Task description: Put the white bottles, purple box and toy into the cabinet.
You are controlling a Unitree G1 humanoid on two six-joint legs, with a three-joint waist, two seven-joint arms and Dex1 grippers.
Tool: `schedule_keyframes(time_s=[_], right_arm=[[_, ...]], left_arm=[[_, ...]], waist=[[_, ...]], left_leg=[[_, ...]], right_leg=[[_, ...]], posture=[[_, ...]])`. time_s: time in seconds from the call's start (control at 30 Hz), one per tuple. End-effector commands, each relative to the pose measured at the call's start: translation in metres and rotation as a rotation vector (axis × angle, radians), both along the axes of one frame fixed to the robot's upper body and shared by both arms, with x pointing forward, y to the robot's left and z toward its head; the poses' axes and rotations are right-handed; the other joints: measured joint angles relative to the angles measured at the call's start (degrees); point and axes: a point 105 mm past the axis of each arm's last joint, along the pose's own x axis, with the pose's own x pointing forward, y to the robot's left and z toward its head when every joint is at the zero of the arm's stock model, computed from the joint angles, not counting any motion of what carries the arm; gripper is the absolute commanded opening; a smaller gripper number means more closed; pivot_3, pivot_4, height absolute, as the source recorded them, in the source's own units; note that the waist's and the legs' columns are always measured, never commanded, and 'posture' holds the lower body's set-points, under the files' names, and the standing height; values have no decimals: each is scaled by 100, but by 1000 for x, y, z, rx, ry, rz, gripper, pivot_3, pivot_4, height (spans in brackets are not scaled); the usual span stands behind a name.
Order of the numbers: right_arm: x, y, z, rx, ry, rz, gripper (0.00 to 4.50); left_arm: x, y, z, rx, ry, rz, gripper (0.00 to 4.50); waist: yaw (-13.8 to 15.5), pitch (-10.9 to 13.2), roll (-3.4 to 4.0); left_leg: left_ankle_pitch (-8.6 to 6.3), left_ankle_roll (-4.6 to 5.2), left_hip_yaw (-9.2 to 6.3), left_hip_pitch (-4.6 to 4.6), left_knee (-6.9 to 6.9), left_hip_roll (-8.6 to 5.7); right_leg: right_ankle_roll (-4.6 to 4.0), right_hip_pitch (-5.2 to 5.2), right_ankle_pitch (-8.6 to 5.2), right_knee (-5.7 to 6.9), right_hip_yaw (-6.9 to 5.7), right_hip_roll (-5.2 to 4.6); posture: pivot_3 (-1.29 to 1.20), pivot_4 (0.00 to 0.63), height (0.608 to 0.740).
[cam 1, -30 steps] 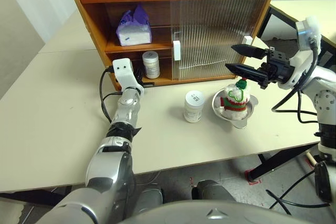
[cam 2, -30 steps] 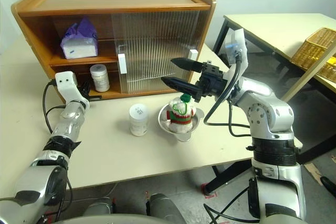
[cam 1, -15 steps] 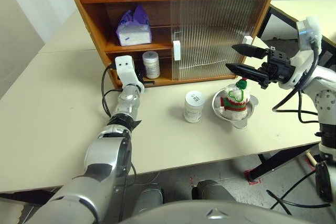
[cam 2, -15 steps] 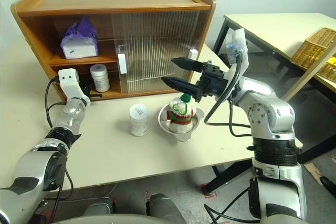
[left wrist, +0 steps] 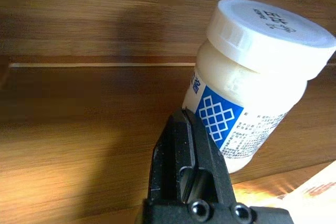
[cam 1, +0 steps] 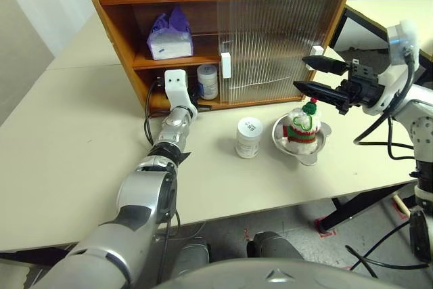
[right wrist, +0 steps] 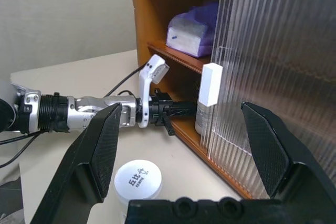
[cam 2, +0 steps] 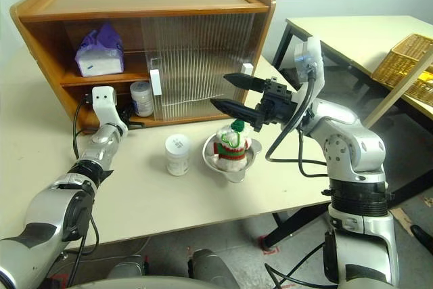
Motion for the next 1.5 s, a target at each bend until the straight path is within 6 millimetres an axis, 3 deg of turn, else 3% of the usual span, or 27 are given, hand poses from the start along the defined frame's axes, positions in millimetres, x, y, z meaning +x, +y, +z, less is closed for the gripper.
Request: schedule_keyframes(time_s=[0.03,0.43,0.47,0.53,0.7,0.9,1.13,1.3,1.5], right_arm=[[-2,-3,3,-9,-14,-11,4500],[-3,-3,1,-10,-8,-12,4500],[-3,-2,1,-9,-6,-10,4500],[-2,-1,1,-7,-4,-4,4500],[-1,1,-1,-3,2,10,4500],[0,3,-1,0,2,21,4500],[0,3,0,-2,1,27,4500],[0,4,1,-3,-1,28,4500],[0,3,1,-5,-4,25,4500]], left_arm=[[2,-8,0,14,15,-31,15],[0,4,10,-38,-49,-60,15],[-2,5,12,-49,-70,-77,181],[-7,7,17,-75,-106,-107,642],[-24,8,27,-111,-183,-196,2390],[-65,1,30,-99,-217,-451,4477],[-122,-3,11,-125,-82,-802,4477],[-140,-3,4,-115,-30,-926,4477],[-154,-19,3,-104,-8,-1104,4477]], waist=[[-20,0,0],[-124,0,0],[-125,0,0],[-121,0,0],[-101,0,0],[-71,-4,6],[-3,-24,25],[76,-27,31],[79,-46,56]], left_leg=[[0,1,0,0,0,0],[-3,5,0,-2,0,-3],[-3,5,0,-2,0,-3],[-3,5,1,-2,-1,-4],[-4,6,1,-5,-2,-7],[-7,2,4,-4,-5,-8],[-14,-11,-3,-4,-10,-1],[-16,-14,-28,-6,-17,10],[-18,-16,-51,-23,-28,29]], right_leg=[[1,0,0,0,0,0],[7,-1,-5,0,0,-2],[7,-1,-5,0,0,-2],[8,-1,-5,-1,0,-2],[9,-2,-7,-1,-2,-2],[4,-2,-9,0,-3,-2],[-11,-14,-10,2,0,-3],[-35,-28,-2,3,1,-8],[-52,-53,5,2,25,-16]], posture=[[-176,0,740],[-163,0,740],[-163,0,740],[-147,0,740],[-138,0,740],[-129,0,740],[-127,0,740],[-128,0,740],[-134,0,740]])
